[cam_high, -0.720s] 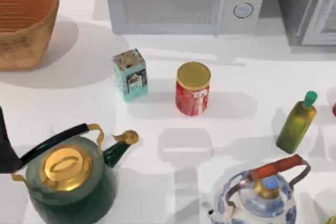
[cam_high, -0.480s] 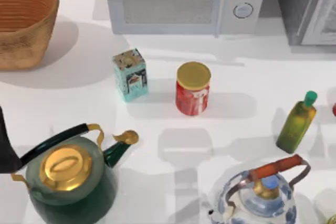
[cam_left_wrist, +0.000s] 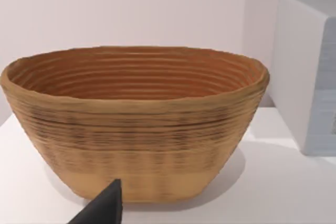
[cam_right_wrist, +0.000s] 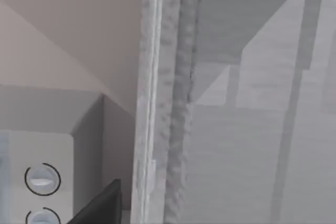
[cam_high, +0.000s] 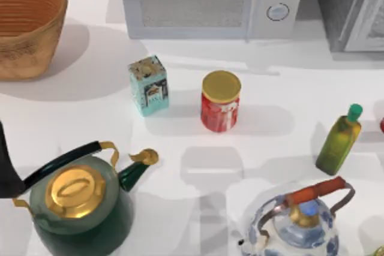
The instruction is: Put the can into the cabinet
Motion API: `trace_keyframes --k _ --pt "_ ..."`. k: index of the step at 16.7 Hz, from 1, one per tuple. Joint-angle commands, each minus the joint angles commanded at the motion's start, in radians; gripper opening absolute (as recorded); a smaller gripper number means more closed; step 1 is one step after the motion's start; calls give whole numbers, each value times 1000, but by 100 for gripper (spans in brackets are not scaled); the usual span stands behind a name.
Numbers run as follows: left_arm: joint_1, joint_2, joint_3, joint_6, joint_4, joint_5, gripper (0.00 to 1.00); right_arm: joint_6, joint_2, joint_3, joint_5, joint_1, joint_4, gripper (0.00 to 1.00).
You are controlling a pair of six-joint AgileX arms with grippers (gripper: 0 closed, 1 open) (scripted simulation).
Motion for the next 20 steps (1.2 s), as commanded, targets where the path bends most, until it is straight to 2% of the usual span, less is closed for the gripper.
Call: trace_keyframes --k 5,10,14,20 --pt "0 0 0 0 0 0 100 -3 547 57 2 -17 382 100" --pt "0 0 0 0 0 0 100 30 934 28 0 -55 544 100" --pt "0 0 0 0 0 0 100 64 1104 -14 -16 -59 598 100" --pt "0 0 0 0 0 0 100 70 1131 -21 -22 -54 604 100"
